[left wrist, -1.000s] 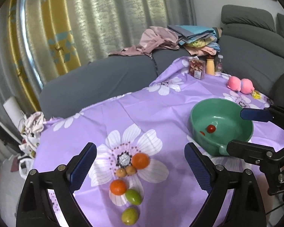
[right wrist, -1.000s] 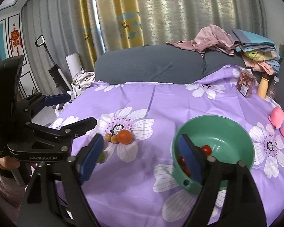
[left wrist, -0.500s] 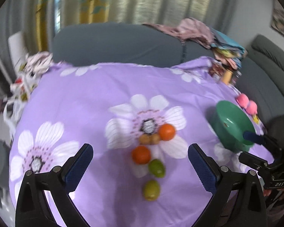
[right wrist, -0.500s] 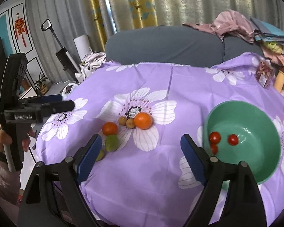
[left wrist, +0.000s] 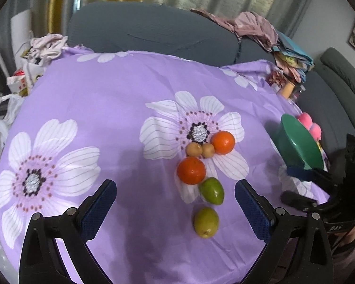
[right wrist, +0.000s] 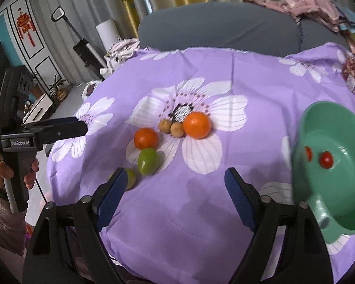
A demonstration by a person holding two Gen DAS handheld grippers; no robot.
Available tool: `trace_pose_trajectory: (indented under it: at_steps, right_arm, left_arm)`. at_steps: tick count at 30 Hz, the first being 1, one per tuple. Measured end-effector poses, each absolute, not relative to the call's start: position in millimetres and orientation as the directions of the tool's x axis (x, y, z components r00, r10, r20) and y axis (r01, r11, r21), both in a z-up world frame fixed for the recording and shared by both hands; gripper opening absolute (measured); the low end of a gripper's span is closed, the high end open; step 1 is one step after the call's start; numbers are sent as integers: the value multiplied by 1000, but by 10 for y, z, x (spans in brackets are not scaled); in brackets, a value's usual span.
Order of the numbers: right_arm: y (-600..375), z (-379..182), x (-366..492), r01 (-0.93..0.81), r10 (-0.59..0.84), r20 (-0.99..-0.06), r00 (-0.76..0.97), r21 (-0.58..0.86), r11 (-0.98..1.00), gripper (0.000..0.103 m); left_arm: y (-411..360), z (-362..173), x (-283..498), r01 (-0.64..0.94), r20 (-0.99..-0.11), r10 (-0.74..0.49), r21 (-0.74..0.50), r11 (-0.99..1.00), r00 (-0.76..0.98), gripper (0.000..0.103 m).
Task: Organize fruits
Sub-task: 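Move both tools back over the remaining fruit, then grasp a small yellow fruit with the left tool while the right tool grasps a brown one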
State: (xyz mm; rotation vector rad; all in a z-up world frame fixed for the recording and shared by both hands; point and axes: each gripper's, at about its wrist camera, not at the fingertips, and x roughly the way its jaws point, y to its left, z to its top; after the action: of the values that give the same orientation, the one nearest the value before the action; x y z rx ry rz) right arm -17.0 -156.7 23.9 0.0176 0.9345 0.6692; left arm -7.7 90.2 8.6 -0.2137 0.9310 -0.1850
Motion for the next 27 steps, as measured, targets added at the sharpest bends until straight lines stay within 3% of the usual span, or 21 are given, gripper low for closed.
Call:
trace_pose_trajectory:
  at_steps: [6, 10, 13, 16, 20, 27]
  right_arm:
    - [-1370, 41, 45, -521, 558, -756, 342, 341, 782, 63]
    - [-1250, -82, 229, -516, 565, -764, 311, 363, 776, 54]
    - [-1145, -194, 365, -518, 564, -777, 279, 373, 770, 46]
    - [-1034, -297, 483, -523, 555, -792, 254, 371, 767, 44]
    - [-933, -372, 621, -534, 549, -802, 236, 364, 763, 39]
    - [-802, -457, 865, -545, 503, -831, 237, 314, 777, 35]
  left_arm:
    - [740, 37, 128, 151, -794, -247, -196, 969, 555, 100]
    - [651, 17, 265, 206, -807, -256, -170, 964, 533, 89]
    - [571, -32, 381, 246, -824, -263, -155, 957, 502, 88]
    - [493, -100, 478, 284, -846, -245, -116, 952, 474, 86]
    - [452, -171, 607, 319, -863, -260, -123, 940, 434, 72]
    - [425, -271, 788, 349, -880, -276, -138, 927, 386, 69]
